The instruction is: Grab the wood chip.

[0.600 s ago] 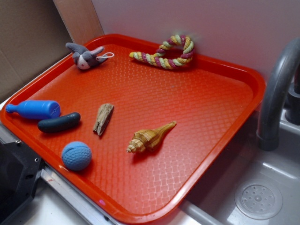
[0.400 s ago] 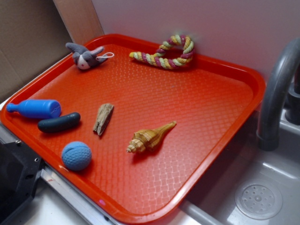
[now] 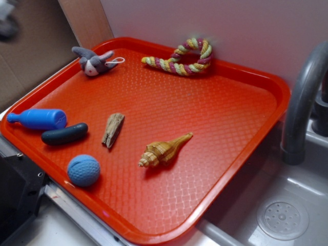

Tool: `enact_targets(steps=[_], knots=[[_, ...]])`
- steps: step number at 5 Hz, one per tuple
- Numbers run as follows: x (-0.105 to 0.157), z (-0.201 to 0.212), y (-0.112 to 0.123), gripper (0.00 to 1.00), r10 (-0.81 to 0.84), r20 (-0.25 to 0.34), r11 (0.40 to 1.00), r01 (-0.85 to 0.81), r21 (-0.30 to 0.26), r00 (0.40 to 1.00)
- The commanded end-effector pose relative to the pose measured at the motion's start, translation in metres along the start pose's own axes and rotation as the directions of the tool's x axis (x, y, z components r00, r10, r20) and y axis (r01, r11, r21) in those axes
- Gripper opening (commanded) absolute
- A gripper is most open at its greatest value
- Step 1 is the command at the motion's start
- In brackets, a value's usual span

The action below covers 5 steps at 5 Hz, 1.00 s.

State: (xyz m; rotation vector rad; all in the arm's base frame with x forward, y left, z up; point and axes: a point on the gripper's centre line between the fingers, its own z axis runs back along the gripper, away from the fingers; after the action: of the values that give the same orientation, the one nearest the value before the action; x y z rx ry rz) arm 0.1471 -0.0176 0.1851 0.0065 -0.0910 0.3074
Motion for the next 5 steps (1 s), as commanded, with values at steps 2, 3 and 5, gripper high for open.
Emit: enact_targets(steps=[2,3,5], knots=[[0.031,-0.130,-0.019,1.00,0.229,0.036,0.970,-0.225,-0.096,0.973],[0.041,-0.155,-0.020,1.00,0.165,0.004,0.983,-0.164,-0.077,0.986],[0.038,-0.176,-0.033,1.00,0.143,-0.082,0.987,-0.148,-0.067,0.986]])
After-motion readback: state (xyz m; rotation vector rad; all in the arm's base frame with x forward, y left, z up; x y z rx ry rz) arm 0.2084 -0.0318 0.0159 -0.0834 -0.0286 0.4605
